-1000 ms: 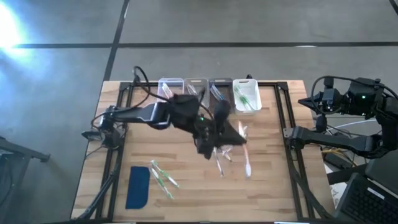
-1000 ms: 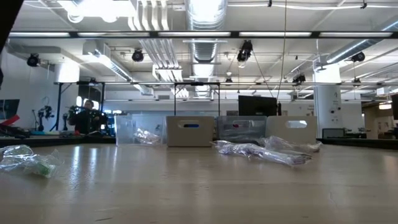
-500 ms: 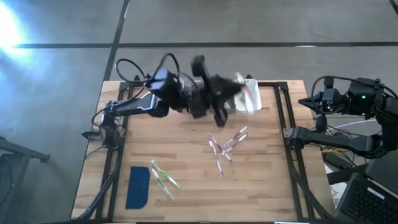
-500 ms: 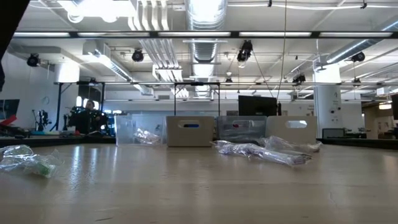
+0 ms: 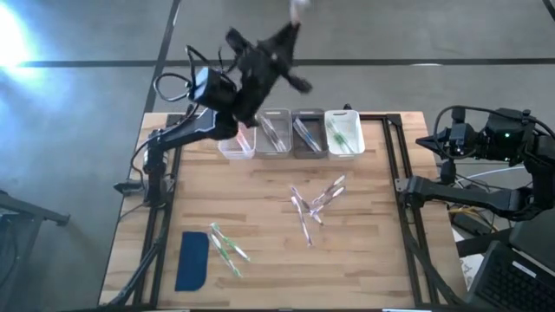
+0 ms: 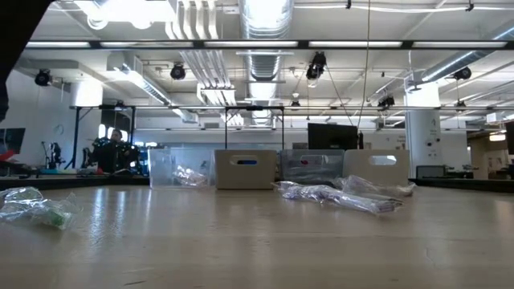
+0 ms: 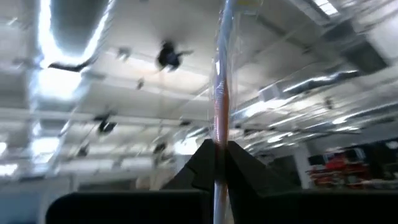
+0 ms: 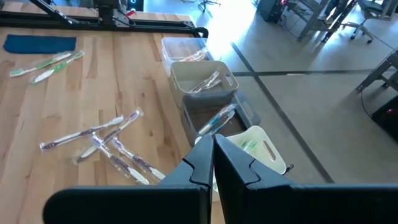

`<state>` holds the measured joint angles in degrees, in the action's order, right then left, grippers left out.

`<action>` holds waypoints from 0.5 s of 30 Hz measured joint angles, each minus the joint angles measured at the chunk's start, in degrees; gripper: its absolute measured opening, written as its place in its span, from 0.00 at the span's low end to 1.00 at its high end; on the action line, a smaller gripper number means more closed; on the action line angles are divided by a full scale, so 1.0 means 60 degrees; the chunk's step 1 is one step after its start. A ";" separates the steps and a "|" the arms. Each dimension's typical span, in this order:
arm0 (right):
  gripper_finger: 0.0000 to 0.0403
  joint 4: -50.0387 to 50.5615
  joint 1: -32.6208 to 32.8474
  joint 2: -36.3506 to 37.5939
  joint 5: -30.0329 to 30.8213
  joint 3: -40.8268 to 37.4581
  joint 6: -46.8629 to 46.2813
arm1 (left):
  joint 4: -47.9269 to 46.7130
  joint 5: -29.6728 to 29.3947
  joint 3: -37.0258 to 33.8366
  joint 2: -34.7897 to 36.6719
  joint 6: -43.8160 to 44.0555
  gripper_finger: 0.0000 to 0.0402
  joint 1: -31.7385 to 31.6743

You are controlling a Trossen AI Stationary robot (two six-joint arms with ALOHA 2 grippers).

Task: Pick & Place Toothbrushes
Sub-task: Put the orange toothbrush into the white transparent bin

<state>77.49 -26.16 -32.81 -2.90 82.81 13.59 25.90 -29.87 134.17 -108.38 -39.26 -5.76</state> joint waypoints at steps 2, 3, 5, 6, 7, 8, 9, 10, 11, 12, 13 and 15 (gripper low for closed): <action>0.02 0.0000 -0.0003 0.0003 0.0000 0.0004 0.0006 | -0.0109 -0.0756 0.0000 0.0000 0.0625 0.05 -0.0297; 0.02 -0.0004 -0.0002 0.0000 -0.0003 0.0000 -0.0009 | -0.0280 -0.1020 -0.0007 0.0000 0.0887 0.05 -0.0449; 0.02 -0.0002 -0.0003 0.0001 0.0000 0.0002 0.0010 | -0.0663 -0.1347 -0.0027 0.0000 0.1491 0.05 -0.0776; 0.02 -0.0002 -0.0003 0.0000 -0.0002 0.0001 0.0011 | -0.0939 -0.1438 -0.0035 0.0000 0.1887 0.05 -0.0963; 0.02 -0.0001 -0.0003 0.0000 0.0000 0.0000 -0.0001 | -0.1256 -0.1493 -0.0040 0.0000 0.2371 0.05 -0.1148; 0.02 0.0000 -0.0003 0.0000 0.0000 0.0001 -0.0009 | -0.1621 -0.1552 -0.0044 0.0000 0.2905 0.05 -0.1345; 0.02 0.0000 -0.0003 0.0002 0.0000 0.0000 -0.0003 | -0.1997 -0.1594 -0.0045 0.0000 0.3498 0.05 -0.1544; 0.02 0.0000 -0.0003 0.0000 -0.0002 0.0002 0.0015 | -0.2329 -0.1660 -0.0047 0.0000 0.4121 0.05 -0.1740; 0.02 0.0000 -0.0003 0.0003 0.0000 0.0004 0.0009 | -0.2633 -0.1693 -0.0055 0.0000 0.4676 0.05 -0.1923; 0.02 -0.0003 -0.0003 0.0000 0.0000 0.0000 -0.0008 | -0.2922 -0.1708 -0.0058 0.0000 0.5134 0.05 -0.2096; 0.02 -0.0001 -0.0003 -0.0001 -0.0001 0.0000 -0.0006 | -0.3227 -0.1726 -0.0058 -0.0003 0.5531 0.05 -0.2247; 0.02 -0.0001 -0.0003 0.0003 0.0000 0.0001 0.0010 | -0.3792 -0.1727 -0.0058 -0.0038 0.6255 0.05 -0.2496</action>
<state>77.49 -26.17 -32.80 -2.90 82.81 13.66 3.15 -40.23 133.82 -108.61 -1.73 -20.74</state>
